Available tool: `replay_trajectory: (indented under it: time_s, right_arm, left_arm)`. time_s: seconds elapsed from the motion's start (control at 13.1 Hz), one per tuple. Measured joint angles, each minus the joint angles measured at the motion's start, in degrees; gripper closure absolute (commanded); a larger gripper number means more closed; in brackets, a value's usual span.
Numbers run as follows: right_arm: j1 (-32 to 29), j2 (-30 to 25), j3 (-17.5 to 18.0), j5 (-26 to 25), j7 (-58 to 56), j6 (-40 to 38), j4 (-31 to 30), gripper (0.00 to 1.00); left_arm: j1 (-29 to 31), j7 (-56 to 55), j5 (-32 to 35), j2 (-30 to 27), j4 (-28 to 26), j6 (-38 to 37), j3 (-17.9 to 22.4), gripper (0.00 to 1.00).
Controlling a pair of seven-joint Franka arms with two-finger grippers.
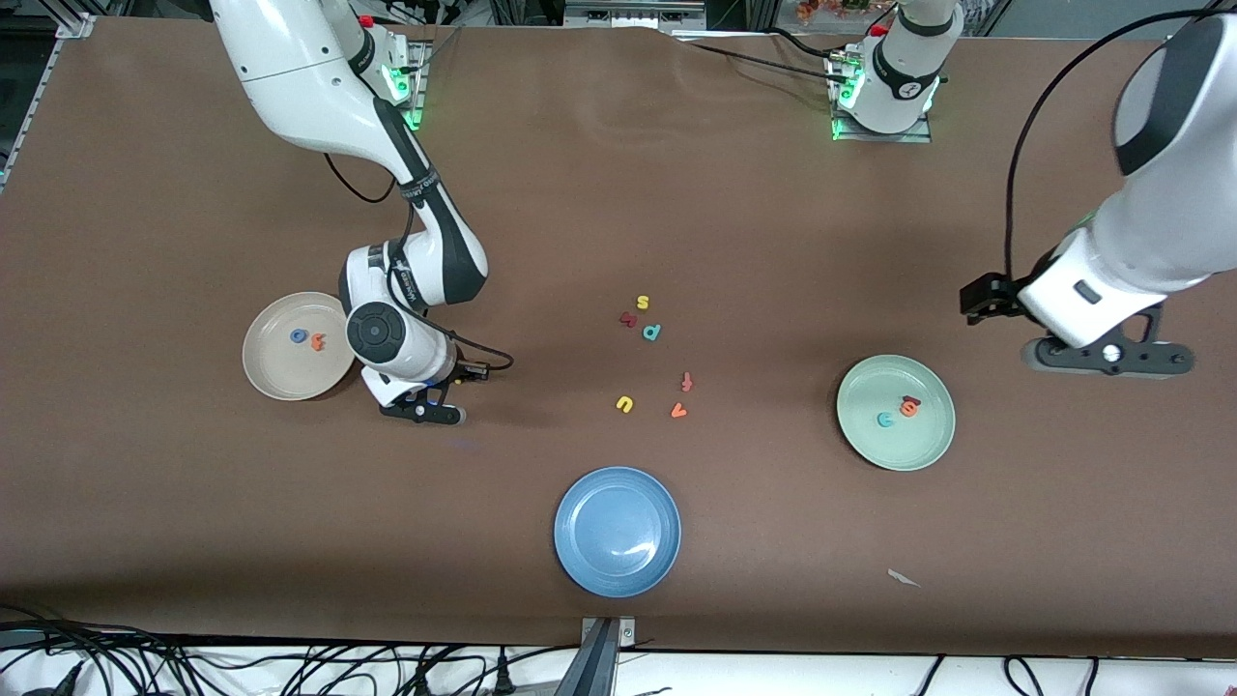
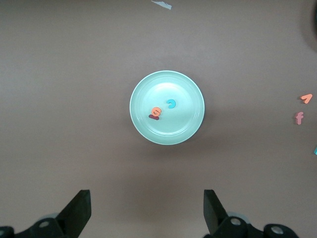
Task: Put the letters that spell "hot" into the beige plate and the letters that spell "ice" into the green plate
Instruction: 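Grasp the yellow letter with the right gripper while the left gripper retracts, then lower the yellow letter onto the beige plate and open the right gripper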
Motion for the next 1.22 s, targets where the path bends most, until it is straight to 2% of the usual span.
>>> replay_trajectory:
  time_s: [0.15,0.23,0.38,0.46,0.53,0.69,0.84,0.99,1.22]
  right_arm:
    - [0.0,0.0,0.0,0.0,0.0,0.0,0.0,0.87]
    - [0.0,-0.1,-0.1,0.0,0.1,-0.2,0.0,0.87]
    - [0.0,-0.7,-1.2,0.0,0.2,-2.8,0.5,0.87]
    - [0.0,-1.5,-2.5,0.0,0.2,-5.1,1.1,0.87]
    - [0.0,-2.9,-3.8,0.0,0.2,-8.0,1.7,0.87]
    - [-0.1,-6.1,-6.8,-0.4,-0.7,-13.7,1.9,0.87]
    - [-0.1,-8.0,-10.7,-0.8,-4.4,-19.3,1.9,0.87]
    - [-0.3,-8.3,-15.4,-0.8,-10.9,-22.9,1.6,0.87]
    - [-0.7,-8.2,-21.0,-0.8,-20.9,-23.6,-2.2,0.86]
  left_arm:
    - [-2.0,2.0,-2.4,-0.6,0.5,0.0,2.5,0.00]
    - [-5.9,3.2,-6.1,-1.9,0.5,-0.1,8.1,0.00]
    - [-15.2,6.7,-14.9,-5.8,-0.9,-0.7,22.4,0.00]
    - [-17.8,8.9,-16.6,-8.2,-2.9,-0.4,27.1,0.00]
    - [-19.0,10.4,-16.9,-11.3,-6.0,1.3,29.5,0.00]
    - [-21.0,10.9,-16.9,-18.7,-15.1,6.3,31.5,0.00]
    - [-23.8,10.9,-16.8,-23.6,-21.0,8.2,34.0,0.00]
    - [-25.3,10.9,-16.8,-25.6,-23.7,8.7,35.9,0.00]
    - [-25.2,11.3,-16.8,-25.4,-24.4,8.8,36.9,0.00]
